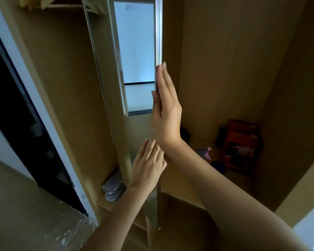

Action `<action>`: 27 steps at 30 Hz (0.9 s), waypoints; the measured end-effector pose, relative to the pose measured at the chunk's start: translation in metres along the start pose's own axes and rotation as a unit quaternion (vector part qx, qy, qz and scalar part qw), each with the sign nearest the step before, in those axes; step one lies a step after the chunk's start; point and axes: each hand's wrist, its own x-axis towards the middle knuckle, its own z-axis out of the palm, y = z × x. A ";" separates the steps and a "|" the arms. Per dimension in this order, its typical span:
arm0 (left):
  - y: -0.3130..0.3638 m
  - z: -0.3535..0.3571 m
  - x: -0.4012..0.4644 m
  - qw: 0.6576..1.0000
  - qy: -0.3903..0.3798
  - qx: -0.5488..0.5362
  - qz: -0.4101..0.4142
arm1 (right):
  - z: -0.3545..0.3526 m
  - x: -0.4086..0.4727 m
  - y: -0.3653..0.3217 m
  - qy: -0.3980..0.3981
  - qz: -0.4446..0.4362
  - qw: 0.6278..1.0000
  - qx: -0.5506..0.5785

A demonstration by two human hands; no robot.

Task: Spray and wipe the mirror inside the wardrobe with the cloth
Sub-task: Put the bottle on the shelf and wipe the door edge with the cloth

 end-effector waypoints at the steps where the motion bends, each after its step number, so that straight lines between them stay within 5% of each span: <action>1: -0.004 -0.002 -0.002 1.000 0.004 -0.007 0.005 | 0.003 -0.002 -0.003 0.003 0.000 1.000 -0.005; 27: -0.159 -0.006 -0.066 0.985 -0.022 -0.147 0.088 | 0.137 -0.038 -0.073 0.070 -0.077 0.977 -0.186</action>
